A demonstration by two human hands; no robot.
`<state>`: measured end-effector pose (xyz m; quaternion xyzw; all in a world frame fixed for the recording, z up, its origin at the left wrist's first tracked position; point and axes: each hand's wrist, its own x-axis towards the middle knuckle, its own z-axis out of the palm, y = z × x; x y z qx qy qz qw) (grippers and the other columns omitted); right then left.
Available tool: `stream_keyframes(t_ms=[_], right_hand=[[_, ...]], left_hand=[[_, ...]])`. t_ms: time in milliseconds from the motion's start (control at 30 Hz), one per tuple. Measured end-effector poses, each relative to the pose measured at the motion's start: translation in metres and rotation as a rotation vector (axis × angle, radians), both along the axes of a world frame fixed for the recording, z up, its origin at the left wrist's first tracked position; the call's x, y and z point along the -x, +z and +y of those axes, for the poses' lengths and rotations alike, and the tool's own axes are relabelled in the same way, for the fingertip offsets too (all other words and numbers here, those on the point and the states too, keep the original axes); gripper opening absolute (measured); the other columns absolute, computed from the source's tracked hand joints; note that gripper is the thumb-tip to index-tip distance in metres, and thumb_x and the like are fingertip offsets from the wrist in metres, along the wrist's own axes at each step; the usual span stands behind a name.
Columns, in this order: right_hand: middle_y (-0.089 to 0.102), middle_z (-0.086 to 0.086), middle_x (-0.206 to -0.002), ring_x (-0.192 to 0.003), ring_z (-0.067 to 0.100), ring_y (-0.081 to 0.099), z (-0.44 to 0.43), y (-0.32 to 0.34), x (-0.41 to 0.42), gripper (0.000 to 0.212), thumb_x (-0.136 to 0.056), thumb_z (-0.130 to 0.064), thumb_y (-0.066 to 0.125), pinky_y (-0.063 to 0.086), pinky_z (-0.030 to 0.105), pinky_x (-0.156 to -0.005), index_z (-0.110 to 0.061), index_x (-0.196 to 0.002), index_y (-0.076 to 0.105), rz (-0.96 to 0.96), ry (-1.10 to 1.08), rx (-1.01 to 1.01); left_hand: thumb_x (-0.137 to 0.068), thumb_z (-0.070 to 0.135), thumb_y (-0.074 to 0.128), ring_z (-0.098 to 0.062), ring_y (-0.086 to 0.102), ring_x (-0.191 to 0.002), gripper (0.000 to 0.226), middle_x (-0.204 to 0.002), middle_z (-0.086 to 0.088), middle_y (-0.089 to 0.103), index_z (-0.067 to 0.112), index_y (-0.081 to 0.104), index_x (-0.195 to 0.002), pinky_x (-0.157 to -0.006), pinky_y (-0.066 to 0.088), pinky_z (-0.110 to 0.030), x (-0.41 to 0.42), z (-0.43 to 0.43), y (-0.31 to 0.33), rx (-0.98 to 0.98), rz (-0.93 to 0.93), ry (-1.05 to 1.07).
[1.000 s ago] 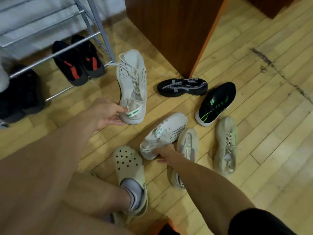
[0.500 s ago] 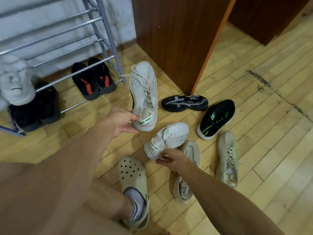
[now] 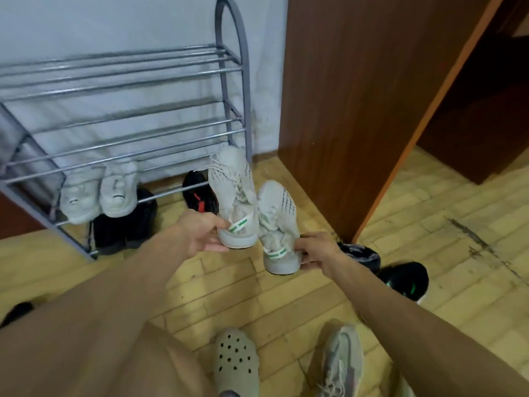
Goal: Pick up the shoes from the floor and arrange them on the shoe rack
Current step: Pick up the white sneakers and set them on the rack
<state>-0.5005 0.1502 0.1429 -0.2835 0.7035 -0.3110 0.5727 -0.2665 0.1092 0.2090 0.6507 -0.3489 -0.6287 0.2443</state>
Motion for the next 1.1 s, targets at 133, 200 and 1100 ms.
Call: stream_keyframes(t_ms=[133, 200, 1100], right_hand=[[0.071, 0.012, -0.103, -0.071, 0.021, 0.069, -0.037, 0.013, -0.019, 0.037, -0.083, -0.01, 0.066, 0.053, 0.026, -0.05, -0.006, -0.119, 0.061, 0.042, 0.1, 0.026], [0.071, 0.012, -0.108, -0.077, 0.021, 0.069, -0.055, 0.016, -0.03, 0.044, -0.082, -0.01, 0.068, 0.055, 0.026, -0.05, -0.006, -0.124, 0.058, 0.06, 0.136, 0.039], [0.062, 0.003, -0.127, -0.11, 0.024, 0.061, -0.331, -0.068, -0.129, 0.034, -0.095, -0.016, 0.05, 0.052, 0.046, -0.095, -0.016, -0.127, 0.062, 0.314, 0.051, 0.309]], left_hand=[[-0.084, -0.007, 0.059, -0.03, 0.065, -0.076, 0.007, -0.093, -0.016, 0.058, -0.003, 0.058, -0.09, -0.06, 0.06, -0.043, -0.032, -0.013, 0.01, -0.041, -0.06, -0.015], [-0.085, -0.007, 0.058, -0.032, 0.063, -0.076, 0.013, -0.095, -0.018, 0.058, -0.005, 0.058, -0.098, -0.047, 0.059, -0.039, -0.044, -0.021, 0.005, -0.074, -0.043, 0.012], [-0.088, 0.005, 0.062, -0.033, 0.071, -0.086, 0.032, -0.115, -0.024, 0.065, -0.005, 0.057, -0.118, -0.06, 0.061, -0.036, -0.097, -0.259, -0.121, 0.068, -0.005, 0.19]])
